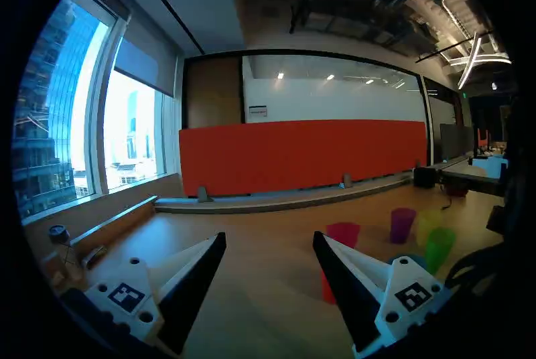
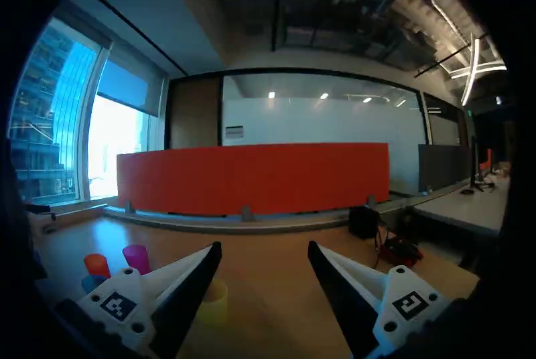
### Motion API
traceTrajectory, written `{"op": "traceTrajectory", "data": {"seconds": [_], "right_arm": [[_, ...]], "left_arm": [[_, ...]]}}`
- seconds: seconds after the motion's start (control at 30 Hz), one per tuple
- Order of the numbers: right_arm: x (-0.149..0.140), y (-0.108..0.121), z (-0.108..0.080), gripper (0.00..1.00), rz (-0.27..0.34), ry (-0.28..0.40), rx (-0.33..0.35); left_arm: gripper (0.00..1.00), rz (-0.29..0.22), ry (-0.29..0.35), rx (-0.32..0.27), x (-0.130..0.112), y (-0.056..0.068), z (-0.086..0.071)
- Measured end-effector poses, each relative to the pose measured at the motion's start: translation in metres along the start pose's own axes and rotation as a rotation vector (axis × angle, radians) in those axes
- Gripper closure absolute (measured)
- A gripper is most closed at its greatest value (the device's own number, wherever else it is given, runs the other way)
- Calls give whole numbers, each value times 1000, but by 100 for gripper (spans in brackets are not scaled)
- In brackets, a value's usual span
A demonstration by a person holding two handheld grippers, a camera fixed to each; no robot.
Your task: Pour water
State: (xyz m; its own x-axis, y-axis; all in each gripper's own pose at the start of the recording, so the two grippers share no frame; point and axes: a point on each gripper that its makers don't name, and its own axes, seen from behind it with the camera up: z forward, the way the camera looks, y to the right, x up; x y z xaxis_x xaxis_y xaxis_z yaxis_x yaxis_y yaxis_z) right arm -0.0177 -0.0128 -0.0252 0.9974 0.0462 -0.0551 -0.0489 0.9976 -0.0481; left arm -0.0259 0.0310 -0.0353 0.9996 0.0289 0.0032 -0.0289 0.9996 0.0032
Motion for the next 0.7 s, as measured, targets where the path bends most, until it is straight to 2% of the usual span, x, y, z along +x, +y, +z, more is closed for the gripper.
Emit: {"op": "traceTrajectory", "data": {"seconds": [0.17,0.37,0.7], "right_arm": [[5,-2,0,0,-14,18,-12],[8,-4,-1,0,-26,38,-13],[12,-6,-1,0,-60,33,-16]], "left_arm": [[4,-1,11,15,-4,2,2],[4,34,45,58,1,0,2],[4,46,68,67,-7,5,4]]}}
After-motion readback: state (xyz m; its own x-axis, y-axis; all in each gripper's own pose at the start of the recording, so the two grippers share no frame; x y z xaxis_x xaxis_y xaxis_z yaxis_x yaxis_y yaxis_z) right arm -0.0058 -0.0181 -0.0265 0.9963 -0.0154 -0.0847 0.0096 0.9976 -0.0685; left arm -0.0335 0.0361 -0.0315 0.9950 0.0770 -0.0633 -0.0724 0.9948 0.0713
